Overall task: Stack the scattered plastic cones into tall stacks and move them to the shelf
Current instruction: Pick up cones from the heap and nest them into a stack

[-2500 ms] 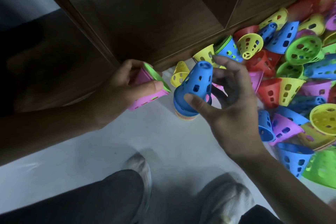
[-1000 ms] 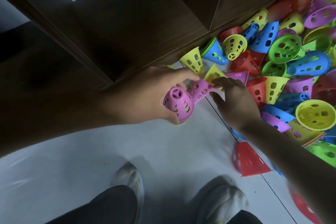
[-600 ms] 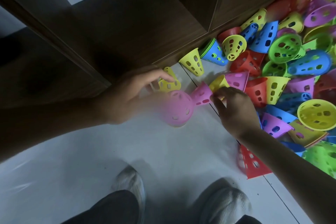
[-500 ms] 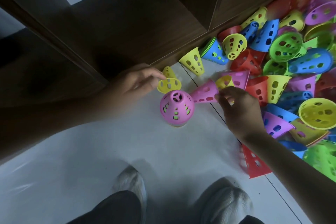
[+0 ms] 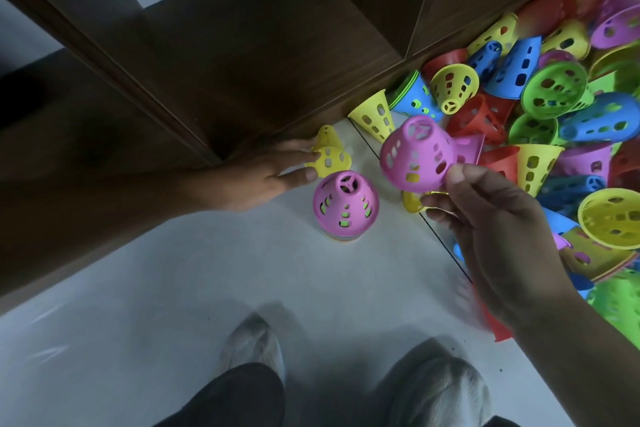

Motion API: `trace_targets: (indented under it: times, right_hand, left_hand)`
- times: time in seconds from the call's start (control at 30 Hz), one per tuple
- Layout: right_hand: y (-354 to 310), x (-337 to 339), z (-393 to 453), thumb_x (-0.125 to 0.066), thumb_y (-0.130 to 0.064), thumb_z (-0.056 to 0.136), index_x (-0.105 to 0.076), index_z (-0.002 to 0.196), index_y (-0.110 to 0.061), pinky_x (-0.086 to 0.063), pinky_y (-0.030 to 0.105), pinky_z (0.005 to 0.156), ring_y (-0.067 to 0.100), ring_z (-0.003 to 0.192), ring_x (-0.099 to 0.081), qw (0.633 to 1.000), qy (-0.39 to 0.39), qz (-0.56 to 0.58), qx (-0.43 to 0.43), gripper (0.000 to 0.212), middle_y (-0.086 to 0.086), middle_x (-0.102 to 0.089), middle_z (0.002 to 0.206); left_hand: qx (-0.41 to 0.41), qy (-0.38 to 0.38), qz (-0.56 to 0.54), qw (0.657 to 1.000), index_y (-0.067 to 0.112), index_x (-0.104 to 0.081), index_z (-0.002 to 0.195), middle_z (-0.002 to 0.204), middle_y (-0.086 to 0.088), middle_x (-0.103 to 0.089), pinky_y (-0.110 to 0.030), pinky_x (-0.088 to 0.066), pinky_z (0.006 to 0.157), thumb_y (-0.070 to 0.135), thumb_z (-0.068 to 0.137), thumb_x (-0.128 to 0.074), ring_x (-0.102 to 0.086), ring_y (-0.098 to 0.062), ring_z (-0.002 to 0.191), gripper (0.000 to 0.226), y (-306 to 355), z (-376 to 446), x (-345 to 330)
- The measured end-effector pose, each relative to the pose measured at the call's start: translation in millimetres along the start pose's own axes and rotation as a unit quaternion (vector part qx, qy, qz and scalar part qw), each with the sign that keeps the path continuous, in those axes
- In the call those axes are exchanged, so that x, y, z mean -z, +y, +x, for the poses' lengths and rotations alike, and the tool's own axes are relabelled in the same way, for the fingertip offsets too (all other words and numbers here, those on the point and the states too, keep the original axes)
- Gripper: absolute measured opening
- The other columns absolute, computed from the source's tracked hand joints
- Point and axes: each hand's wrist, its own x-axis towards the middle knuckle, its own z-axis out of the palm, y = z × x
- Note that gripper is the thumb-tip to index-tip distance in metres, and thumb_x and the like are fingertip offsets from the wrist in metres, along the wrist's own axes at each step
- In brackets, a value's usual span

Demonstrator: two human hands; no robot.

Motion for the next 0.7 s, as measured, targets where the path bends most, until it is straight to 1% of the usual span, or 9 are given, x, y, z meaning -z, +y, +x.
trace_targets:
  times: [0.1, 0.17, 0.27, 0.33, 0.37, 0.43, 0.5, 0.6, 0.7]
  right_hand:
    - [-6, -10, -9, -0.054, -0.018, 0.099, -0.075, 0.074, -0.025, -0.056, 0.029, 0.079, 0.016, 0.078, -0.065, 0.999, -0.041, 0.014, -0.005, 0.034, 0.002, -0.068, 0.077]
    - [-9, -15, -14, -0.053, -0.017, 0.099, -0.075, 0.073, -0.025, -0.055, 0.032, 0.080, 0.017, 0.077, -0.064, 0.998, -0.058, 0.024, -0.013, 0.035, 0.003, -0.068, 0.076]
    - [-13, -21, -19, -0.054, -0.017, 0.096, -0.075, 0.070, -0.024, -0.056, 0.029, 0.076, 0.017, 0.074, -0.064, 0.996, -0.065, 0.055, -0.035, 0.034, 0.004, -0.067, 0.074]
    - [-15, -22, -20, -0.055, -0.019, 0.093, -0.075, 0.069, -0.023, -0.056, 0.027, 0.074, 0.017, 0.073, -0.063, 0.994, -0.071, 0.071, -0.037, 0.031, 0.004, -0.067, 0.073]
    - [-16, -23, -21, -0.056, -0.020, 0.092, -0.075, 0.069, -0.023, -0.056, 0.027, 0.074, 0.016, 0.072, -0.063, 0.993, -0.073, 0.079, -0.038, 0.030, 0.004, -0.066, 0.073]
    - [-17, -24, -22, -0.057, -0.022, 0.088, -0.074, 0.069, -0.022, -0.056, 0.027, 0.075, 0.016, 0.071, -0.063, 0.992, -0.082, 0.091, -0.040, 0.026, 0.004, -0.066, 0.073]
    - [-18, -26, -24, -0.058, -0.022, 0.086, -0.073, 0.071, -0.020, -0.057, 0.027, 0.075, 0.016, 0.071, -0.062, 0.990, -0.093, 0.099, -0.043, 0.021, 0.005, -0.066, 0.073]
    - [-16, -30, -27, -0.058, -0.022, 0.086, -0.070, 0.081, -0.013, -0.057, 0.029, 0.076, 0.018, 0.072, -0.062, 0.990, -0.100, 0.089, -0.040, 0.016, 0.007, -0.066, 0.075]
    - [-10, -29, -27, -0.060, -0.027, 0.085, -0.072, 0.086, -0.011, -0.057, 0.032, 0.078, 0.020, 0.076, -0.064, 0.994, -0.096, 0.040, -0.027, 0.020, 0.011, -0.069, 0.080]
  left_hand:
    - [0.010, -0.006, -0.006, 1.000, 0.025, -0.053, 0.145, 0.158, 0.013, -0.037, -0.039, -0.029, 0.122, 0.087, 0.079, -0.042, -0.031, -0.001, 0.147, 0.091, 1, -1, -2]
    - [0.011, 0.016, -0.028, 0.999, 0.024, -0.052, 0.144, 0.155, 0.014, -0.041, -0.035, -0.030, 0.121, 0.085, 0.081, -0.045, -0.034, 0.003, 0.144, 0.088, 4, -3, -2]
    - [0.015, 0.044, -0.053, 0.998, 0.016, -0.056, 0.142, 0.150, 0.007, -0.049, -0.035, -0.036, 0.118, 0.068, 0.089, -0.048, -0.042, -0.002, 0.140, 0.074, 8, -6, 1]
    - [0.019, 0.045, -0.093, 0.994, 0.013, -0.060, 0.136, 0.143, 0.006, -0.055, -0.029, -0.043, 0.108, 0.056, 0.098, -0.052, -0.050, 0.002, 0.131, 0.058, 14, -11, 4]
    - [0.027, 0.055, -0.122, 0.991, 0.012, -0.063, 0.131, 0.135, 0.007, -0.059, -0.024, -0.046, 0.101, 0.049, 0.099, -0.053, -0.055, 0.005, 0.123, 0.050, 20, -14, 5]
    - [0.047, 0.094, -0.173, 0.979, 0.014, -0.067, 0.121, 0.122, 0.005, -0.067, -0.026, -0.053, 0.089, 0.043, 0.095, -0.059, -0.063, 0.003, 0.108, 0.040, 31, -20, 7]
    - [0.064, 0.131, -0.210, 0.967, 0.012, -0.069, 0.115, 0.112, -0.003, -0.073, -0.036, -0.056, 0.087, 0.044, 0.089, -0.066, -0.068, -0.007, 0.101, 0.041, 39, -24, 10]
    - [0.073, 0.172, -0.249, 0.950, 0.012, -0.070, 0.102, 0.093, -0.004, -0.075, -0.036, -0.056, 0.081, 0.055, 0.070, -0.074, -0.069, -0.011, 0.088, 0.053, 50, -29, 15]
    - [0.080, 0.199, -0.234, 0.948, 0.012, -0.069, 0.101, 0.090, -0.012, -0.075, -0.040, -0.056, 0.080, 0.059, 0.060, -0.078, -0.070, -0.018, 0.083, 0.063, 57, -31, 19]
